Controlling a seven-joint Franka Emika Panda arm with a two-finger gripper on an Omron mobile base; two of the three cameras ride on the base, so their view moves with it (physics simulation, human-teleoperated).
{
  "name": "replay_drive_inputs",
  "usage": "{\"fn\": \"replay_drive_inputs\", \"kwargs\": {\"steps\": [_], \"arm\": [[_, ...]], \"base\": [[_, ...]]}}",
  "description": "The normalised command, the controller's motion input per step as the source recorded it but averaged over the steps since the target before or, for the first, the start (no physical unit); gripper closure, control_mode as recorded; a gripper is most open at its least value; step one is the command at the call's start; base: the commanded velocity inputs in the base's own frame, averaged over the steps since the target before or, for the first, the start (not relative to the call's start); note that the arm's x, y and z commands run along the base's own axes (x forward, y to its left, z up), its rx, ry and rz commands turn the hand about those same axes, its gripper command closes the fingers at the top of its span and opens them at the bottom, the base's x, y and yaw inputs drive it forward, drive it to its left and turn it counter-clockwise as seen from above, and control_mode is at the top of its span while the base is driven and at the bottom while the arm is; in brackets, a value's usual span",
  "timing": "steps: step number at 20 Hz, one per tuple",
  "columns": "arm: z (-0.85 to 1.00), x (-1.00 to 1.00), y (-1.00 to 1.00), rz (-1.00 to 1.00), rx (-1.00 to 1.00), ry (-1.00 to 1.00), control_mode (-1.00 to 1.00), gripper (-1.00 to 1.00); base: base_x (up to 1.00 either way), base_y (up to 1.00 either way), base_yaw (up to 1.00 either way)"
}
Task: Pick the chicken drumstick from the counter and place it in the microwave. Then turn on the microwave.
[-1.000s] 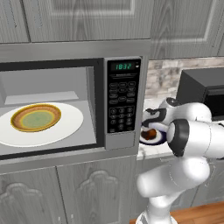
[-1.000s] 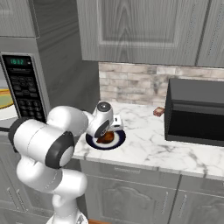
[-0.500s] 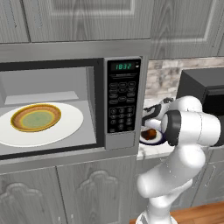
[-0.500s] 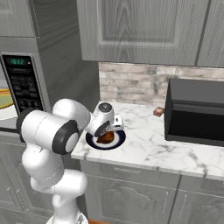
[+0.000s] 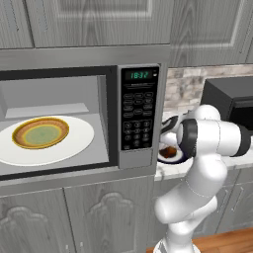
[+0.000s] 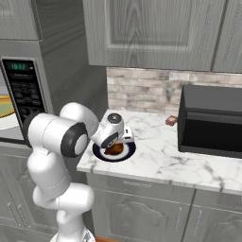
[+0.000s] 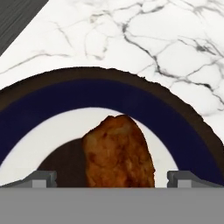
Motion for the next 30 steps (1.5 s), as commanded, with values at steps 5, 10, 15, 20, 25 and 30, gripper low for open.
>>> {"fn": "replay_drive_inputs", "kwargs": {"steps": [5,10,15,20,25,30], "arm": [[-0.12,0.06,0.00,0.00,0.00,0.00,-1.00,-1.00],[-0.11,0.05,0.00,0.00,0.00,0.00,-1.00,-1.00],[-0.18,0.07,0.00,0.00,0.00,0.00,-1.00,-1.00],[-0.20,0.05,0.00,0.00,0.00,0.00,-1.00,1.00],[-0.06,0.01,0.00,0.00,0.00,0.02,-1.00,1.00],[0.00,0.00,0.00,0.00,0.00,0.01,-1.00,1.00]], "base": [[0.00,0.00,0.00],[0.00,0.00,0.00],[0.00,0.00,0.00],[0.00,0.00,0.00],[0.00,0.00,0.00],[0.00,0.00,0.00]]}}
